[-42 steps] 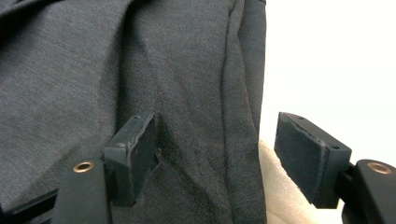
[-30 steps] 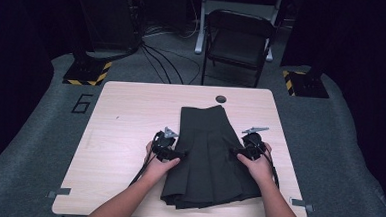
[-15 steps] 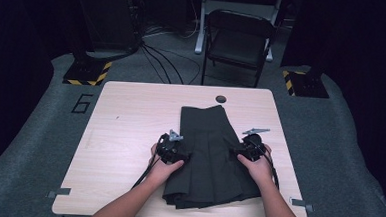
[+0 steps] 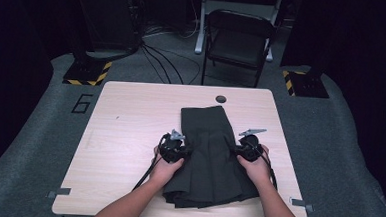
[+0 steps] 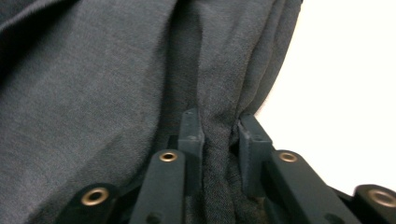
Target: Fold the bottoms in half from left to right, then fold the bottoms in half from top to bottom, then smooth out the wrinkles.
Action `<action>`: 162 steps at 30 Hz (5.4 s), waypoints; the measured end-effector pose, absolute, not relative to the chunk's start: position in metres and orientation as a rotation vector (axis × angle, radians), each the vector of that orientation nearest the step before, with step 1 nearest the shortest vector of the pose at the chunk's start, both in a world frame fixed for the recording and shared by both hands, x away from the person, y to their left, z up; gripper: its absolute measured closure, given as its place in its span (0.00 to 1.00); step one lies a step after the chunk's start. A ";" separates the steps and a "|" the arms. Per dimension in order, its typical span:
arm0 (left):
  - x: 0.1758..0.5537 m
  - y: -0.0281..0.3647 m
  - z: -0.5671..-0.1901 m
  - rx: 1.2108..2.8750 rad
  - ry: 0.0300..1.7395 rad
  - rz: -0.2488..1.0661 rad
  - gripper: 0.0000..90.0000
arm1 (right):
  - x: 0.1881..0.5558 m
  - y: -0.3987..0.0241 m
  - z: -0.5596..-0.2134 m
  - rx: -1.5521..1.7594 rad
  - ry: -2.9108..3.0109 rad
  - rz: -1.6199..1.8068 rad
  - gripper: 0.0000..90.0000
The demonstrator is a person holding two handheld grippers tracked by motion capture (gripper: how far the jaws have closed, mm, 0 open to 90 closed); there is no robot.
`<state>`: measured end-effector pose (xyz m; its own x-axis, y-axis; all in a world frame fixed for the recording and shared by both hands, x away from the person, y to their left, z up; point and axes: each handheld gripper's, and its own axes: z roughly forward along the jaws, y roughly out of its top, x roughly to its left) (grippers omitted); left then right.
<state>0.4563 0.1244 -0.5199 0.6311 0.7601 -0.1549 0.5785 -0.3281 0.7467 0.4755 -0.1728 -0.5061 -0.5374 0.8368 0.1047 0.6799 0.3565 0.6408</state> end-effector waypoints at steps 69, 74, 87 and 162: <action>0.430 0.235 -0.509 1.990 1.138 0.292 0.84 | 0.462 -0.101 -0.490 1.119 2.552 0.948 0.88; 0.431 0.235 -0.510 1.994 1.138 0.287 0.84 | 0.462 -0.097 -0.493 1.145 2.538 0.940 0.88; 0.438 0.240 -0.497 1.938 1.164 0.324 0.60 | 0.461 -0.099 -0.486 1.160 2.514 0.991 0.63; 0.547 0.224 -0.478 1.935 1.247 0.454 0.46 | 0.460 -0.081 -0.474 1.090 2.410 0.974 0.75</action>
